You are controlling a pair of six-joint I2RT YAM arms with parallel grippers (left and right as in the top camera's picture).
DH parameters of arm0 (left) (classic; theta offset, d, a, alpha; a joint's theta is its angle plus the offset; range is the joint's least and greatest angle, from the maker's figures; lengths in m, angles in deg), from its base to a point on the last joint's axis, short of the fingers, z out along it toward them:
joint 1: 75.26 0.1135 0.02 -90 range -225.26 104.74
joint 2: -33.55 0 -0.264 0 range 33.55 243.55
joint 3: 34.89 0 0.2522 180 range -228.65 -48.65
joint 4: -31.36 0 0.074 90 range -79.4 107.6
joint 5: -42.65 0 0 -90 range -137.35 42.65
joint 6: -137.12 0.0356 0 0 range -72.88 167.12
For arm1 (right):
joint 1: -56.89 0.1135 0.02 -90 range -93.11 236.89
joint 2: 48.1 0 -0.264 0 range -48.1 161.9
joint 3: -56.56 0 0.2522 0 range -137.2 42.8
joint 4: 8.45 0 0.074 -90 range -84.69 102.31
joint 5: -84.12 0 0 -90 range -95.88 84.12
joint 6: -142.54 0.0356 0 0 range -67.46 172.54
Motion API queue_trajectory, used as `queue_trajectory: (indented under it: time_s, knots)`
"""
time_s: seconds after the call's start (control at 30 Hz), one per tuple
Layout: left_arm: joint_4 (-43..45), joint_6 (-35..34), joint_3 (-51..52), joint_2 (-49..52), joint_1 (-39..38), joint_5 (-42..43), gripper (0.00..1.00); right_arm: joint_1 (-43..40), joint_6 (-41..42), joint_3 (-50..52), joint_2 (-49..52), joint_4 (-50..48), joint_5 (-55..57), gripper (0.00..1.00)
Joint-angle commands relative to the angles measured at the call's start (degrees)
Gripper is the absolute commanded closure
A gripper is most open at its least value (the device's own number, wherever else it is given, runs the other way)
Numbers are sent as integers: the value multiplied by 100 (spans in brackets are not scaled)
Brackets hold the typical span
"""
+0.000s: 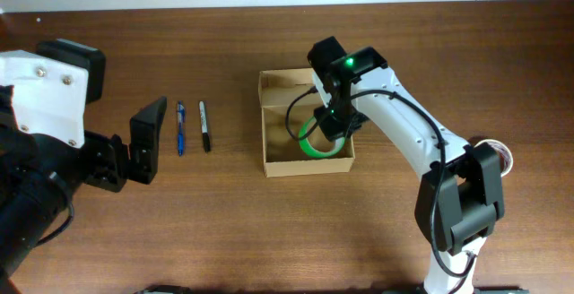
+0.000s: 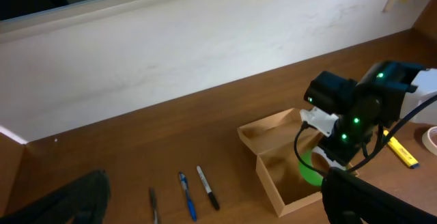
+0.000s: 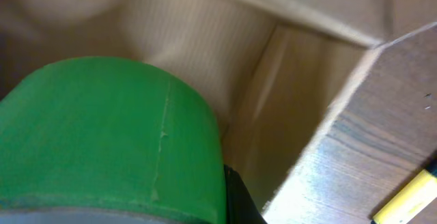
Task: Pack container
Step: 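Carry the green tape into the box and release it, then move the right gripper to the white masking tape roll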
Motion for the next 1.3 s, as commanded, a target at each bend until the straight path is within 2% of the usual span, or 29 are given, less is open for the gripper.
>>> queue_trajectory:
  time_s: [0.0,0.37,0.57,0.9,1.03,1.17,1.27]
  knots:
    - [-20,74,-4,-35,-24,-44,1,-11,66,129,24,-70,63,96]
    - [-22,74,-7,-35,-24,-44,1,-11,66,168,24,-184,46,95]
    - [-17,74,-4,-35,-24,-44,1,-11,63,168,24,-199,46,73]
    - [-35,74,-7,-35,-24,-44,1,-17,70,66,0,-214,68,72]
    - [7,74,-4,-35,-24,-44,1,-15,131,-1005,-160,280,74,73]
    - [0,76,-4,-35,-24,-48,1,-17,219,-2968,-348,1012,476,71]
    - [-11,76,-4,-35,-24,-186,1,-160,219,-4385,-367,1617,1051,49]
